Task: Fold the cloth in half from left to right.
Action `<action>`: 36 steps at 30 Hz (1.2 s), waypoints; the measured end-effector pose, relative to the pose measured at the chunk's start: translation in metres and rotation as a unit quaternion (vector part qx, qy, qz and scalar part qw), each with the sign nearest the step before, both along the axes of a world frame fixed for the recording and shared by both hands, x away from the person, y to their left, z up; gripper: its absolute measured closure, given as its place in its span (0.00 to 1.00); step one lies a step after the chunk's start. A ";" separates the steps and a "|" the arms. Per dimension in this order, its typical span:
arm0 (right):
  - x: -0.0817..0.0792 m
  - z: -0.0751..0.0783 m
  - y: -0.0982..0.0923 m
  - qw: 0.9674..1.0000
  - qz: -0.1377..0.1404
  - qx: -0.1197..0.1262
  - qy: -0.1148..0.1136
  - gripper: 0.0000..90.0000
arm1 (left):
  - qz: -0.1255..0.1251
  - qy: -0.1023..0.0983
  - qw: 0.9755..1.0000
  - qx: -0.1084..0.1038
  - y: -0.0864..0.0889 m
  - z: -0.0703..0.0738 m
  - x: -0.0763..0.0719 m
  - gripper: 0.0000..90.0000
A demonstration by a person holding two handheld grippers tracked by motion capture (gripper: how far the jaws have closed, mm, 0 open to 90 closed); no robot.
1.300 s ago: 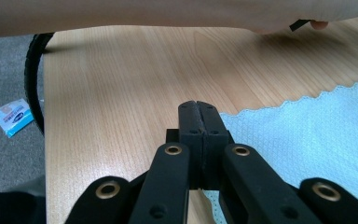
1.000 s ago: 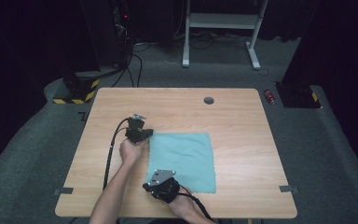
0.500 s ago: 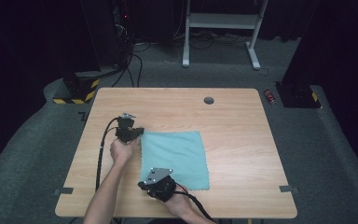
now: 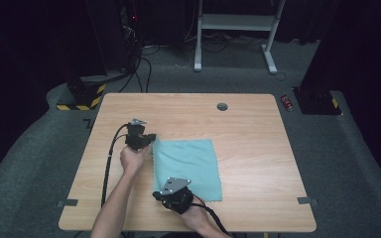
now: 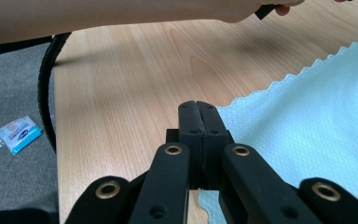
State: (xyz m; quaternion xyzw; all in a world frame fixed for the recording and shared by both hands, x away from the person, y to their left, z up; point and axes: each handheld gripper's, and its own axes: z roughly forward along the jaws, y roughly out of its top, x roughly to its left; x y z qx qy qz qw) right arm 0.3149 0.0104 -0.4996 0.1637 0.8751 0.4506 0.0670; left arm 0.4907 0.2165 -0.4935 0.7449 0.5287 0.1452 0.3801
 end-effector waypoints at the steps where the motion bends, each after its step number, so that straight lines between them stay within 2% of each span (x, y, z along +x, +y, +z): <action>1: 0.000 -0.001 -0.001 1.000 -0.001 0.002 0.000 1.00 | 0.000 0.001 1.000 0.000 -0.001 0.000 0.000 1.00; 14: -0.001 -0.004 -0.020 1.000 -0.024 -0.006 -0.005 1.00 | -0.009 -0.003 1.000 -0.011 -0.008 -0.004 0.003 1.00; 18: 0.000 -0.006 -0.027 0.999 -0.033 -0.005 -0.002 1.00 | -0.010 0.002 1.000 -0.015 -0.011 -0.008 0.004 1.00; 24: -0.001 -0.006 -0.033 0.999 -0.037 -0.009 -0.004 1.00 | -0.014 -0.005 1.000 -0.020 -0.015 -0.006 0.004 1.00; 27: -0.001 -0.007 -0.035 0.999 -0.040 -0.009 -0.006 1.00 | -0.021 -0.002 1.000 -0.011 -0.018 -0.004 0.005 1.00; 36: -0.002 -0.010 -0.051 0.998 -0.056 -0.008 -0.003 1.00 | -0.036 -0.007 0.999 -0.008 -0.034 -0.003 0.009 1.00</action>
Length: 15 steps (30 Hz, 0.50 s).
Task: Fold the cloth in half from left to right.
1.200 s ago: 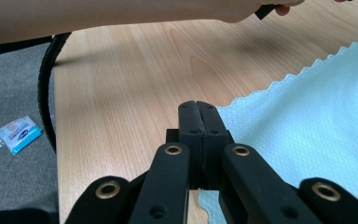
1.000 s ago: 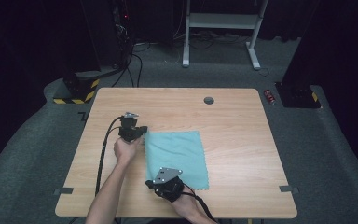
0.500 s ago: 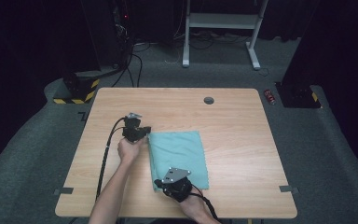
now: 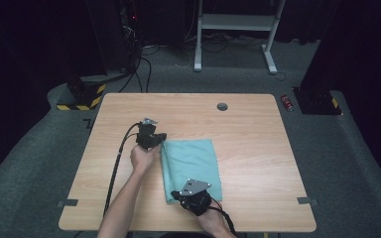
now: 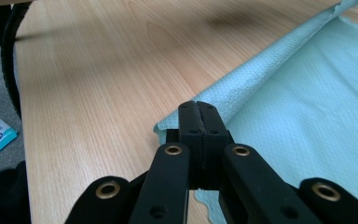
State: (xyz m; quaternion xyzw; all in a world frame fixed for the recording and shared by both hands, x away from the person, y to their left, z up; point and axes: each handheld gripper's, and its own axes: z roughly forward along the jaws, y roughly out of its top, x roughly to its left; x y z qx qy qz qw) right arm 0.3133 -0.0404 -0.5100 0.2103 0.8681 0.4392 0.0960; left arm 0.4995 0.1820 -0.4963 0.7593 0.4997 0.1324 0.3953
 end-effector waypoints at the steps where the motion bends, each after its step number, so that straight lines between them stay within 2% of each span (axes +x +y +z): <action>1: 0.000 -0.001 -0.002 1.000 -0.002 -0.001 0.000 1.00 | -0.001 0.000 1.000 -0.002 -0.002 0.000 0.000 1.00; 12: -0.001 -0.001 -0.020 1.000 -0.016 0.000 -0.004 1.00 | -0.007 -0.002 1.000 -0.006 -0.013 0.000 0.002 1.00; 15: -0.001 -0.003 -0.026 1.000 -0.025 0.002 -0.002 1.00 | -0.011 0.004 1.000 -0.004 -0.017 -0.002 0.004 1.00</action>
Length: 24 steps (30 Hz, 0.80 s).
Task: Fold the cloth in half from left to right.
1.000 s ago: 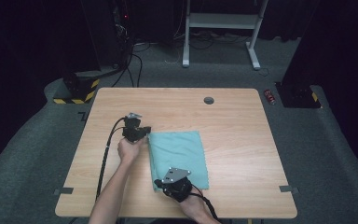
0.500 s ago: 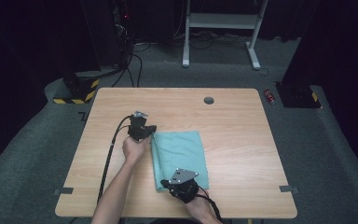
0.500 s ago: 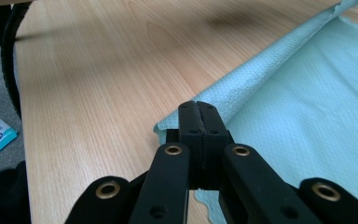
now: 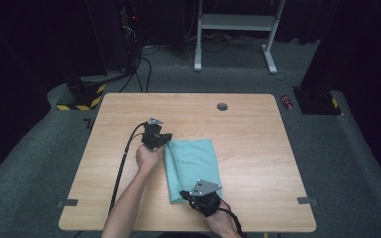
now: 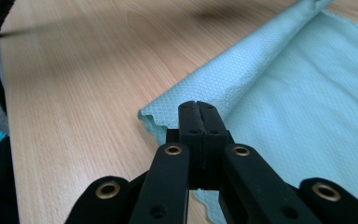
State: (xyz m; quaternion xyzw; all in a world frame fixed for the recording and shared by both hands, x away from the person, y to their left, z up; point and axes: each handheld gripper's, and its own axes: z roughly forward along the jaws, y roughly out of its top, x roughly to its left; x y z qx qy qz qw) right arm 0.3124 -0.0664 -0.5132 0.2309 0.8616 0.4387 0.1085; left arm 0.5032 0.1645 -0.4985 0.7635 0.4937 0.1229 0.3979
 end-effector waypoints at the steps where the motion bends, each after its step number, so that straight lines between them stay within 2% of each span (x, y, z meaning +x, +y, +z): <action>1: 0.000 -0.001 -0.003 1.000 -0.002 0.001 0.001 1.00 | -0.003 -0.001 1.000 0.001 -0.003 0.000 0.001 1.00; 10: 0.000 -0.002 -0.021 1.000 -0.019 0.006 0.008 1.00 | -0.023 -0.016 1.000 -0.004 -0.023 0.007 0.002 1.00; 24: 0.000 -0.001 -0.044 0.999 -0.044 0.009 0.005 1.00 | -0.043 -0.014 0.999 -0.002 -0.049 0.010 0.013 1.00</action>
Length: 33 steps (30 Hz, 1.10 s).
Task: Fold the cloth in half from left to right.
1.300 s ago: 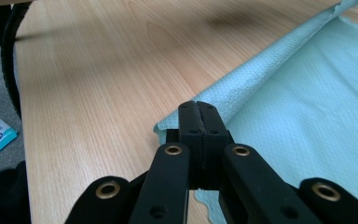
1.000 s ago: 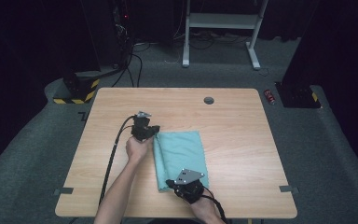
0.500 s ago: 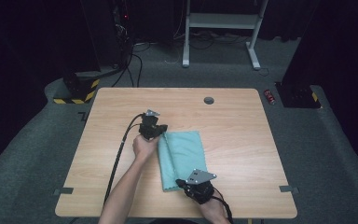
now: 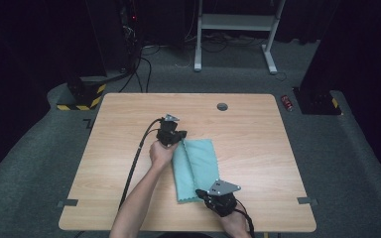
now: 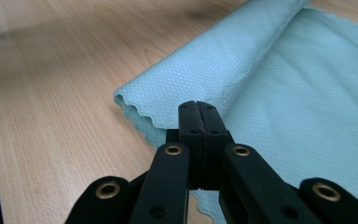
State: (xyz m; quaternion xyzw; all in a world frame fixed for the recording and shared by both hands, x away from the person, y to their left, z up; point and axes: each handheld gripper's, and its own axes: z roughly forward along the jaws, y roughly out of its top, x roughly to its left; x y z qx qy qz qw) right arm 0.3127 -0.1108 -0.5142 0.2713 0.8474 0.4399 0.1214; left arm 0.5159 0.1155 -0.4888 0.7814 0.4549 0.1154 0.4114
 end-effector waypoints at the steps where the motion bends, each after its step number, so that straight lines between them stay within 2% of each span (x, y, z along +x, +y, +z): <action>1: 0.000 0.000 -0.002 1.000 -0.004 0.000 -0.001 1.00 | 0.000 0.001 1.000 -0.002 -0.002 -0.001 0.001 1.00; 8: 0.000 0.000 -0.015 1.000 -0.020 -0.002 -0.003 1.00 | -0.018 -0.003 1.000 0.002 -0.018 0.003 0.005 1.00; 12: -0.001 0.000 -0.021 1.000 -0.027 -0.002 -0.002 1.00 | -0.023 -0.005 1.000 -0.002 -0.027 0.005 0.006 1.00; 19: -0.001 -0.002 -0.029 0.999 -0.035 -0.002 0.001 1.00 | -0.032 -0.002 0.999 0.007 -0.036 0.004 0.009 1.00; 33: -0.006 -0.002 -0.042 0.999 -0.051 -0.003 -0.002 1.00 | -0.049 0.000 0.999 0.011 -0.054 0.002 0.011 1.00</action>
